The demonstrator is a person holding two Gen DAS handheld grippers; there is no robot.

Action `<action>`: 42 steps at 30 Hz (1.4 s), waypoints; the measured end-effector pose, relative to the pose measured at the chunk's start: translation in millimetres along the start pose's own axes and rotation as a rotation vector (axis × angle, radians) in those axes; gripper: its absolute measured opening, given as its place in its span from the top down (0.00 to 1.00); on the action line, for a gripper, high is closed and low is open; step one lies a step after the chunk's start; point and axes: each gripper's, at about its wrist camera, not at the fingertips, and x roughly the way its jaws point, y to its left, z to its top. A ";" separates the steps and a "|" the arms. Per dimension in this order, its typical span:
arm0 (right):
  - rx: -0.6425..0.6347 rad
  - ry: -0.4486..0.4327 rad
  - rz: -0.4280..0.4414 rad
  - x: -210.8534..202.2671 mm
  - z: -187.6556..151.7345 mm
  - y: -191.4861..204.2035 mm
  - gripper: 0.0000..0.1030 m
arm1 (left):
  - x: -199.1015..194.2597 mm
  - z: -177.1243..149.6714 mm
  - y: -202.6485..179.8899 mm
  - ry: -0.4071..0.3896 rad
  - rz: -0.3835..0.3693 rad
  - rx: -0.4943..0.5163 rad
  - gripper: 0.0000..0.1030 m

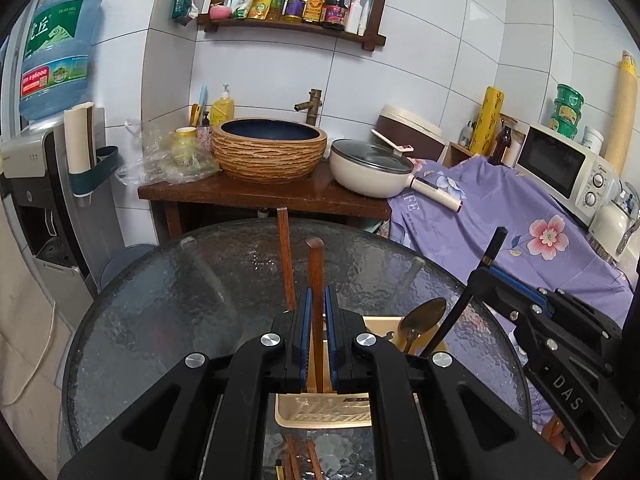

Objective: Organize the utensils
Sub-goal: 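Lower both chopsticks into the basket and open both grippers, then move both grippers back down to the chopsticks lying beside the basket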

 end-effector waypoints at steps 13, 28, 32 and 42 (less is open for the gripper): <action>-0.017 -0.058 -0.002 -30.3 -16.2 8.5 0.54 | -40.0 -15.4 14.7 -0.080 -0.023 -0.030 0.30; -0.043 0.190 0.083 -20.1 -113.9 52.9 0.53 | -25.5 -123.9 53.2 0.151 0.118 0.088 0.42; -0.029 0.314 0.113 6.3 -145.7 60.9 0.54 | -6.3 -151.6 53.9 0.250 0.109 0.115 0.53; -0.036 0.459 0.111 44.6 -185.7 74.2 0.55 | 10.2 -180.4 49.7 0.335 0.076 0.133 0.62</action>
